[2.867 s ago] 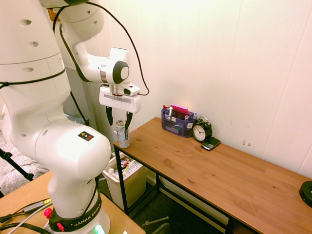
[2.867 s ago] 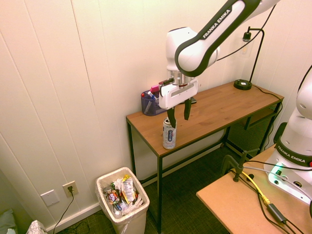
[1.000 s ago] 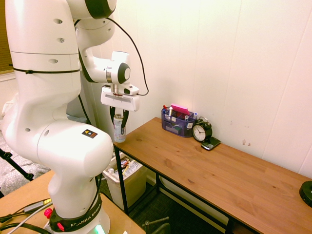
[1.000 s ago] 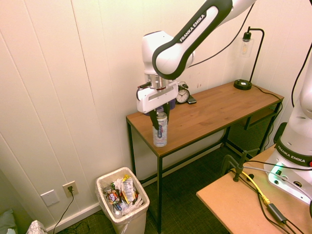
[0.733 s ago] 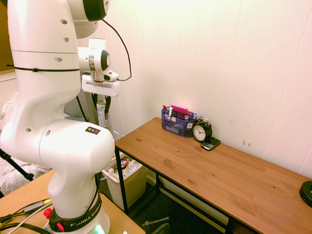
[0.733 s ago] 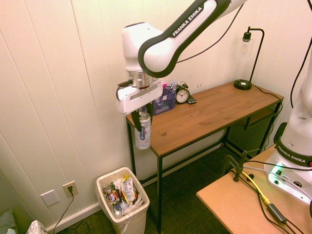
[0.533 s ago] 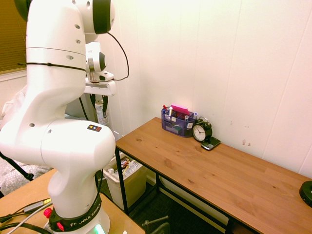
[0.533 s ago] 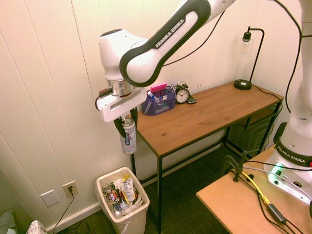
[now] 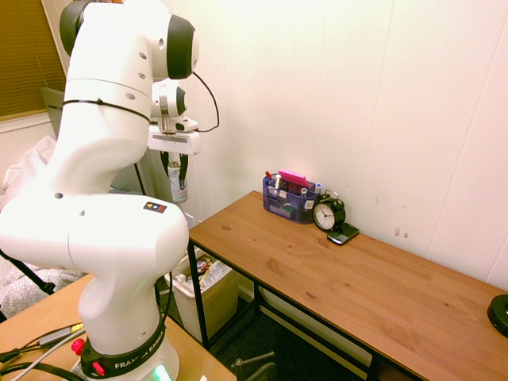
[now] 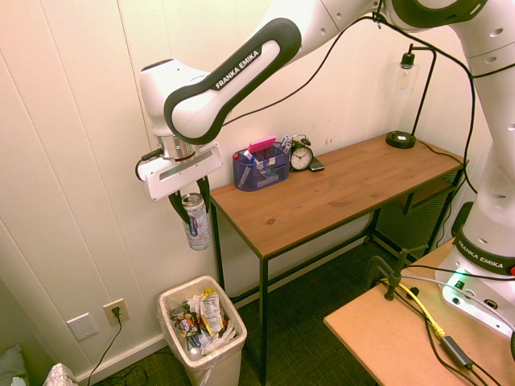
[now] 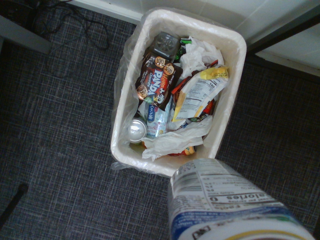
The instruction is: Throw the can in the trash bin
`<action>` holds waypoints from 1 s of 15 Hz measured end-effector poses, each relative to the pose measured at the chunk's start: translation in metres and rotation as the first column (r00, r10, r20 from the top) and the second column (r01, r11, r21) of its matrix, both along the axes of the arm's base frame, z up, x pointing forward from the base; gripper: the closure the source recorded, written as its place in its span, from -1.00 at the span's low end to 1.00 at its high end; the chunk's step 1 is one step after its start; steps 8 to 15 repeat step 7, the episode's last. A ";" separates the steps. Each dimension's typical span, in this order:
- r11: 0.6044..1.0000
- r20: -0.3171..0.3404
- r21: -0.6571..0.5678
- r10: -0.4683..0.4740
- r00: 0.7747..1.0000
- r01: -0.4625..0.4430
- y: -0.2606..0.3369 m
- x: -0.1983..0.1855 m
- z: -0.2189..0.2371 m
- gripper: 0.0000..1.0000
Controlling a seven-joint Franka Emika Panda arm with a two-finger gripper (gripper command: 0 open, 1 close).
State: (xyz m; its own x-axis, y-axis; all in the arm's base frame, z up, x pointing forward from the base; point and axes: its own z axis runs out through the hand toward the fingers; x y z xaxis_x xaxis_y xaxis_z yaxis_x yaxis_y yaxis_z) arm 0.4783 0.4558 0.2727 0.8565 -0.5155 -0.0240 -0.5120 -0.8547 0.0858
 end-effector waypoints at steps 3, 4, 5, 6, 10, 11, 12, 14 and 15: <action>1.000 -0.002 0.012 -0.007 1.000 0.007 -0.006 0.006 0.005 -1.00; 1.000 -0.002 0.019 -0.006 1.000 0.006 -0.009 0.008 0.010 -1.00; 1.000 -0.002 0.031 -0.007 1.000 0.007 -0.014 0.010 0.016 -1.00; 0.999 0.000 0.044 -0.011 1.000 0.011 -0.022 0.012 0.025 -1.00; 0.998 0.013 0.058 -0.023 1.000 0.022 -0.037 0.014 0.036 -1.00; 0.998 0.013 0.058 -0.023 1.000 0.022 -0.037 0.014 0.036 -1.00; 0.998 0.013 0.058 -0.023 1.000 0.022 -0.037 0.014 0.036 -1.00; 0.998 0.013 0.058 -0.023 1.000 0.022 -0.037 0.014 0.036 -1.00; 0.998 0.013 0.058 -0.023 1.000 0.022 -0.037 0.014 0.036 -1.00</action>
